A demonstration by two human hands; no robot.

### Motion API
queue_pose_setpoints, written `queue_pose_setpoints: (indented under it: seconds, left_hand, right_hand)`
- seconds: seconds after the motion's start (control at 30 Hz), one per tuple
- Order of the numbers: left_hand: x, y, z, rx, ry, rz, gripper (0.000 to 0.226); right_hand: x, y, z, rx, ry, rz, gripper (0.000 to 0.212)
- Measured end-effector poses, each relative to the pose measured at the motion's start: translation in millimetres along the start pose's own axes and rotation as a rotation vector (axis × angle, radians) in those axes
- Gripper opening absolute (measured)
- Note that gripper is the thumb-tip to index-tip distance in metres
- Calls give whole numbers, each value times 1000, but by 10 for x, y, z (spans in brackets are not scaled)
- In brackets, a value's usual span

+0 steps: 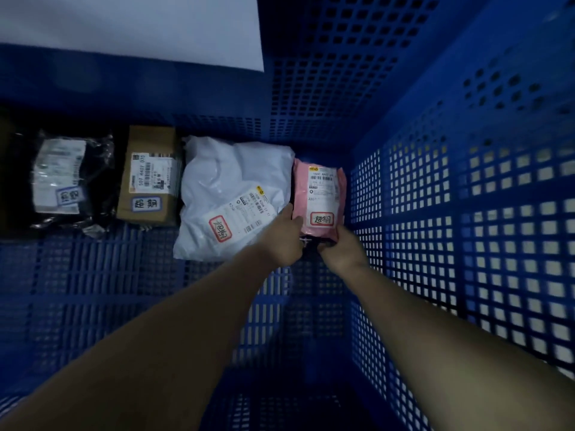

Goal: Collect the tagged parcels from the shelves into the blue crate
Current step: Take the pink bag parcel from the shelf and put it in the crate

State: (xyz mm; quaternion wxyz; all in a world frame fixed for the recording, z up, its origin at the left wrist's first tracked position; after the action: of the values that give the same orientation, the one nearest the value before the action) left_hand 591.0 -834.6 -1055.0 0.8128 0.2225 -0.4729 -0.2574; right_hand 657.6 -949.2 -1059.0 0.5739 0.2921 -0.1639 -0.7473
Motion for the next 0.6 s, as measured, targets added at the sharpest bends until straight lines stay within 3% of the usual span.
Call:
queue_pose_setpoints:
  seconds: [0.1,0.23,0.43,0.6]
  left_hand:
    - [60,302,374,-40,51,-55,58]
    - [65,804,998,-52,171,-160,62]
    - [241,1758,2124,-8,341,-185,52]
    - [514,2522,3088,46,413,-251,53]
  right_hand:
    - [-77,125,372,3,19,100,55]
    - [-357,309,1003,59,113,293,32]
    - [-1083,564,2255,47,298,374,41]
    - [-1697,639,3299,41,514,604,53]
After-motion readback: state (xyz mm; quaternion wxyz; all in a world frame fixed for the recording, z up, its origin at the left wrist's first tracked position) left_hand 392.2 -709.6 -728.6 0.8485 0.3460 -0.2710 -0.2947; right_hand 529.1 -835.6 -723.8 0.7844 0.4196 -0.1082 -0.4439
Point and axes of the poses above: each hand's wrist, its own z-axis away from the middle knuckle, its own y-axis out of the back of the hand, x = y × z, the point moved 9 cm from there along -z, towards the middle knuckle, and after that the axes turned 14 degrees about -y, right-handed, at the moved point
